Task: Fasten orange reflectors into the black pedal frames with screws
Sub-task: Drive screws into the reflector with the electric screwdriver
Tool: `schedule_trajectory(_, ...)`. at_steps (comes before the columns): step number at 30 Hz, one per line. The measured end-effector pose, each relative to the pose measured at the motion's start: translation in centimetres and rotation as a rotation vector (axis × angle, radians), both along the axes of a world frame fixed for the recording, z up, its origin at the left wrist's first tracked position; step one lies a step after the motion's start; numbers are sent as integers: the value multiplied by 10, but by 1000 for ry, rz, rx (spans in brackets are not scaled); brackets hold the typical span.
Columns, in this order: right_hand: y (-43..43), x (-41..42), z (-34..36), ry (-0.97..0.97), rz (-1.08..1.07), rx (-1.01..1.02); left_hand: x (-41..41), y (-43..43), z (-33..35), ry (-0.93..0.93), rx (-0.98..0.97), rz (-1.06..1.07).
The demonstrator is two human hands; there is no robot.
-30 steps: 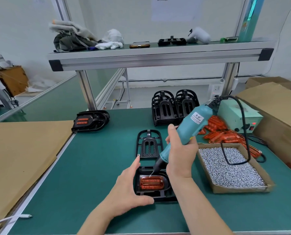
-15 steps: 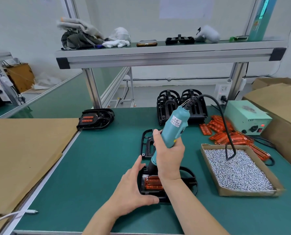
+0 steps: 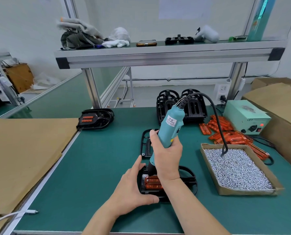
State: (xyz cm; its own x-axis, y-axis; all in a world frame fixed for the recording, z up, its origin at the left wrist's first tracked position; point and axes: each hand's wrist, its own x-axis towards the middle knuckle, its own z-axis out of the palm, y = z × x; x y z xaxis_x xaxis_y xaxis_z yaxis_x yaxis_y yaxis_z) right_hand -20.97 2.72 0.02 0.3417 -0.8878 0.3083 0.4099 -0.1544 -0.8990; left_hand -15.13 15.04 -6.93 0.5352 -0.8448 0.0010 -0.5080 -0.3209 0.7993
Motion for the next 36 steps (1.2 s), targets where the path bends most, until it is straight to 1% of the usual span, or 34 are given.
schedule_trajectory(12, 0, 4, -2, 16, 39, -11, -1, 0, 3, -8, 2, -2)
schedule_trajectory(20, -2, 3, -4, 9, 10, -3, -1, 0, 2, -3, 7, 10)
schedule_trajectory(23, -3, 2, -5, 3, 32, 4, -1, 0, 4, -6, -9, 13)
schedule_trajectory(27, 7, 3, -6, 29, 70, -36, -1, -3, 7, 20, -49, -31)
schedule_trajectory(29, 8, 1, -7, 12, 54, -27, -2, -4, 7, 15, -49, -33)
schedule_trajectory(33, -2, -8, -10, -38, 43, 61, -2, -1, 5, 17, -23, -10)
schedule_trajectory(36, -4, -14, -7, -76, 63, 49, -1, -3, 5, -4, -5, -13)
